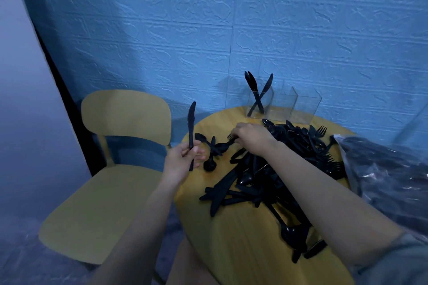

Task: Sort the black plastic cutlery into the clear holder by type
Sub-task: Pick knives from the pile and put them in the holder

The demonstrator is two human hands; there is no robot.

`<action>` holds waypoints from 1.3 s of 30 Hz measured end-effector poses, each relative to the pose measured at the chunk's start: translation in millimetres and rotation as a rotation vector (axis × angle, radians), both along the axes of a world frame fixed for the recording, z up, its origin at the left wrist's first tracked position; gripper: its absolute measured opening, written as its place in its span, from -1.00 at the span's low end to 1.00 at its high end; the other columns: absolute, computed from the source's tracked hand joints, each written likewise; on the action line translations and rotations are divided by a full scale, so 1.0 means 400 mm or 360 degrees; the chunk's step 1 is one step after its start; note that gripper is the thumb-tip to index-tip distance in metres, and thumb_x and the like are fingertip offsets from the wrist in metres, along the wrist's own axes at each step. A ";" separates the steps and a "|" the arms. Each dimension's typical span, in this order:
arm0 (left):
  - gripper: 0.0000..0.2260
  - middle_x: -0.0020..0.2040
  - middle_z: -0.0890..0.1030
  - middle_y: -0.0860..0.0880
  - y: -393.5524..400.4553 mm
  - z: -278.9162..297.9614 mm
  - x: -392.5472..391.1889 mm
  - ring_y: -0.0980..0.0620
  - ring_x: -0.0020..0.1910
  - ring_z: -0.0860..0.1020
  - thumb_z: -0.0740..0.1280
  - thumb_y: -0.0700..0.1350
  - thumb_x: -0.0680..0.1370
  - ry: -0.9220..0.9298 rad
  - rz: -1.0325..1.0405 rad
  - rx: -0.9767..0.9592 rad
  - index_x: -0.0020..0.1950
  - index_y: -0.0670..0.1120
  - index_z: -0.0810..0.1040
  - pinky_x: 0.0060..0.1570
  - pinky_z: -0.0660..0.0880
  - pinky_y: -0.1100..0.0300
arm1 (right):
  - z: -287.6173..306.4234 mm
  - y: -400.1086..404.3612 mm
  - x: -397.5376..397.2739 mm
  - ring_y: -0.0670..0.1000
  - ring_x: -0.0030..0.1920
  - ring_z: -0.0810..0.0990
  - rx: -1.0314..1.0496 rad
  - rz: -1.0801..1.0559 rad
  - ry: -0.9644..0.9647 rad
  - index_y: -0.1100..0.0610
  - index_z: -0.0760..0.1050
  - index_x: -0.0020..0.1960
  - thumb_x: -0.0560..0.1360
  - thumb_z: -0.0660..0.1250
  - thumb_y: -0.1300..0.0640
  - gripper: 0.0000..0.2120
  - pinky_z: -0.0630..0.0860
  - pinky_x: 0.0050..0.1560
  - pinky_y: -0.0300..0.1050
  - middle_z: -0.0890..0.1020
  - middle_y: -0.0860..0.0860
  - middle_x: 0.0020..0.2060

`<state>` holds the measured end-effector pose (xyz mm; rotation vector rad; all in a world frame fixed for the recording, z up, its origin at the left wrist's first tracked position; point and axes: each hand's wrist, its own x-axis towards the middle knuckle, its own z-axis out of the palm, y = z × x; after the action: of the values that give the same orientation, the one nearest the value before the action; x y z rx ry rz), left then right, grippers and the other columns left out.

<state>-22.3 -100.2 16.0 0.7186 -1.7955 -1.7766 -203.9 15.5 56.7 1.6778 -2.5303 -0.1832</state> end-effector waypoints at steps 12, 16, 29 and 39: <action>-0.85 -0.12 0.63 -0.06 0.004 -0.003 -0.016 0.09 -0.18 0.60 0.20 -0.26 0.61 -0.0041 -0.0061 -0.0097 0.14 -0.16 0.51 -0.28 0.55 0.35 | 0.030 0.023 0.023 0.01 0.03 0.53 0.0142 -0.0026 -0.0412 0.08 0.57 0.03 0.50 0.37 0.06 -0.85 0.50 -0.04 -0.08 0.58 -0.01 0.01; -0.85 -0.13 0.63 -0.02 0.017 -0.009 -0.025 0.11 -0.17 0.60 0.19 -0.25 0.62 -0.0055 -0.0098 -0.0104 0.11 -0.13 0.52 -0.23 0.54 0.32 | 0.031 0.026 0.032 0.01 0.02 0.54 0.0326 -0.0060 -0.0445 0.10 0.57 0.09 0.49 0.38 0.00 -0.76 0.54 -0.01 -0.07 0.60 0.00 0.02; -0.85 -0.14 0.63 -0.01 0.031 -0.008 -0.021 0.13 -0.18 0.60 0.20 -0.25 0.61 -0.0057 -0.0129 -0.0138 0.10 -0.11 0.52 -0.26 0.55 0.37 | 0.039 0.004 0.043 0.00 -0.15 0.45 0.0557 0.0135 -0.0374 0.06 0.43 0.08 0.47 0.36 0.06 -0.78 0.37 -0.25 -0.13 0.40 -0.12 -0.24; -0.84 -0.12 0.64 -0.01 0.050 0.007 -0.022 0.17 -0.27 0.62 0.20 -0.24 0.62 -0.0049 -0.0174 -0.0065 0.11 -0.09 0.52 -0.25 0.56 0.34 | 0.122 0.095 -0.033 -0.09 -0.12 0.51 -0.0607 -0.0190 -0.0965 0.02 0.49 -0.07 0.50 0.38 0.11 -0.93 0.42 -0.15 -0.30 0.55 -0.06 -0.15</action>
<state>-31.2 -80.2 18.7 0.6458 -1.9189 -1.8016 -217.3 53.4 105.5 1.5955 -2.8052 0.8707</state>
